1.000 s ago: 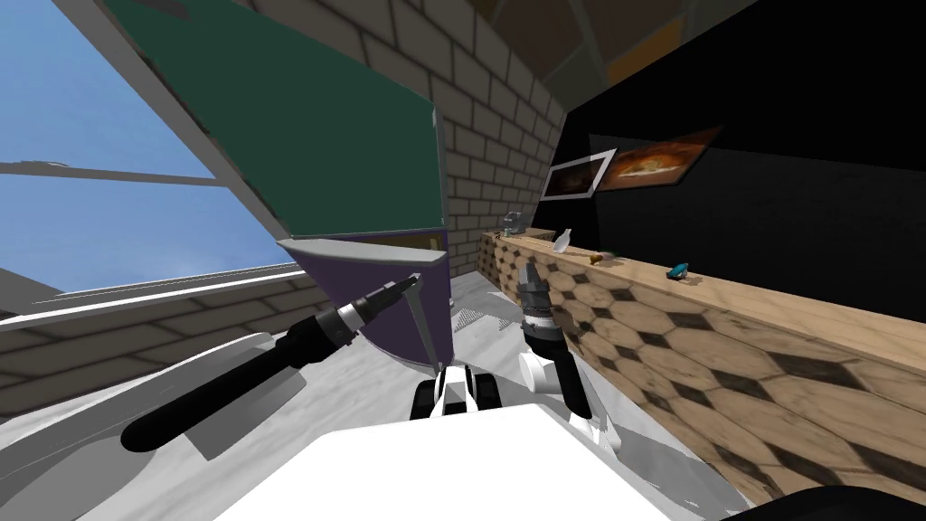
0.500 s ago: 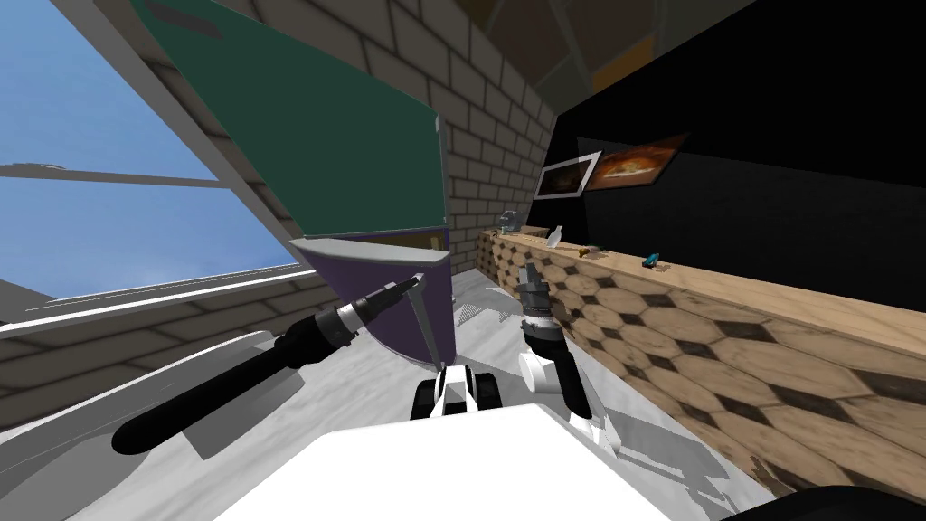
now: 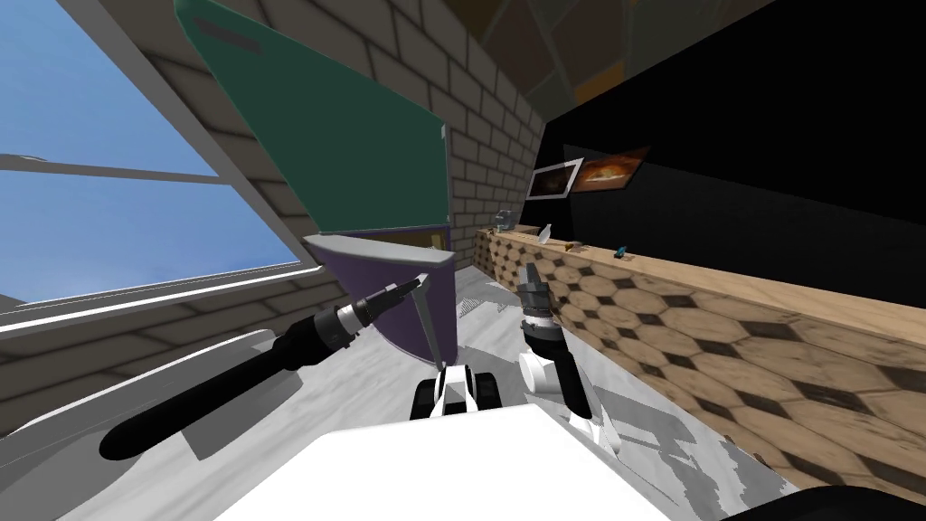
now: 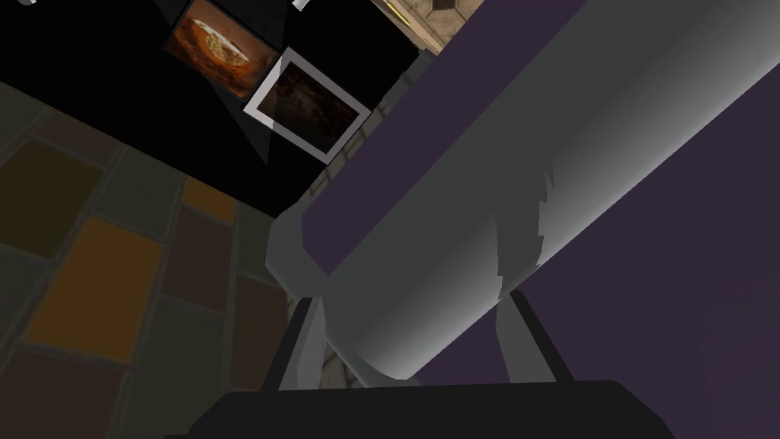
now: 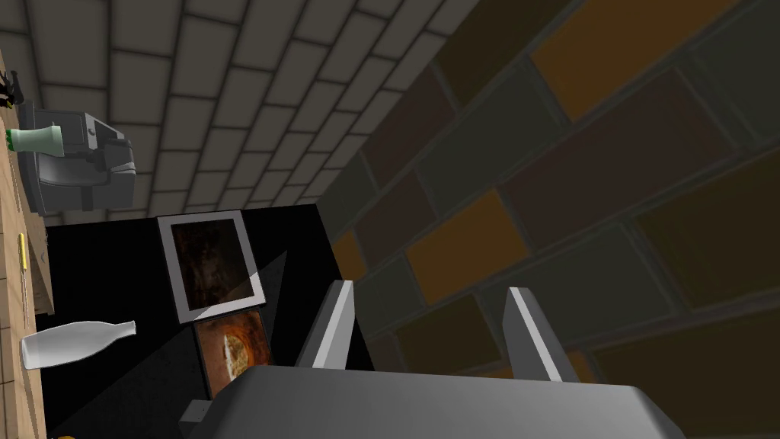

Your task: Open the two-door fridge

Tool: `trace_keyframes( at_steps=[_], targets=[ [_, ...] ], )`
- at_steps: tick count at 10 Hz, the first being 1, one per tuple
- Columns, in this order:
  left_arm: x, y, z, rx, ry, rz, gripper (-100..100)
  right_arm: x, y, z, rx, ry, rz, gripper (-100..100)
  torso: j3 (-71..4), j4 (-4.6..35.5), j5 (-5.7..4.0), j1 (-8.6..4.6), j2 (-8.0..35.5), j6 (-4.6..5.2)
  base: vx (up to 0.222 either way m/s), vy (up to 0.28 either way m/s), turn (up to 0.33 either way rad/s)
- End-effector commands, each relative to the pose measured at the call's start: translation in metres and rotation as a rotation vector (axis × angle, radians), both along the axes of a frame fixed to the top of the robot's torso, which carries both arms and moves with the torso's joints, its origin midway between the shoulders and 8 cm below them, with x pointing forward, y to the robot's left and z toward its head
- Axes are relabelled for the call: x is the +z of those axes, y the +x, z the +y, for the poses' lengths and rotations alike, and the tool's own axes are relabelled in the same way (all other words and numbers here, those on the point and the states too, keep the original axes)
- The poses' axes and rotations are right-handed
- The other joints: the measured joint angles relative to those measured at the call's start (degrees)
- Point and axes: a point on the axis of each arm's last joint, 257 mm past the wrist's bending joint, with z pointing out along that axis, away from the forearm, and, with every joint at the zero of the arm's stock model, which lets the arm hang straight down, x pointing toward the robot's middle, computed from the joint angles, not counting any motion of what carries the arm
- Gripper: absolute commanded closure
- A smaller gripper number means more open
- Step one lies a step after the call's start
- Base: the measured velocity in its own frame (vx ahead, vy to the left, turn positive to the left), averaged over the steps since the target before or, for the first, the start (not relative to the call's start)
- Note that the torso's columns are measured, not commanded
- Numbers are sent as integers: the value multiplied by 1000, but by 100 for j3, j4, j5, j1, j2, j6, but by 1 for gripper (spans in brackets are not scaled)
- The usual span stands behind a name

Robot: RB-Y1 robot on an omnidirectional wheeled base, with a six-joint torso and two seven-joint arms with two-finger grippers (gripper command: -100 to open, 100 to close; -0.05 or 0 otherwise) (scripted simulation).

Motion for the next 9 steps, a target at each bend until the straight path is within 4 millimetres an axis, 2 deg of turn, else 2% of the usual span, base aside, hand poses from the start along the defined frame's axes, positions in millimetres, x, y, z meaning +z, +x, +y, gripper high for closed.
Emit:
trace_keyframes(
  at_steps=[1, 7, 8, 9],
  targets=[
    [-6, -10, -8, -44, -2, 19, 100, 0, 0, 0, 0, 0, 0, 0, 7, 1, -1, -10, 6, -4, -169, 168, -94],
    [-7, -20, -16, -92, -3, 22, 100, 0, 0, 0, 0, 0, 0, 0, 47, -12, -2, -40, 50, 9, -143, 131, -82],
    [15, -12, -12, -85, 5, -17, -100, 0, 0, 0, 0, 0, 0, 0, 49, -11, -2, -42, 50, -5, -18, 13, 50],
    [20, -11, -13, -91, 4, -17, -100, 0, 0, 0, 0, 0, 0, 0, 5, 6, -11, -34, 6, 1, 16, -4, 94]
  ],
)
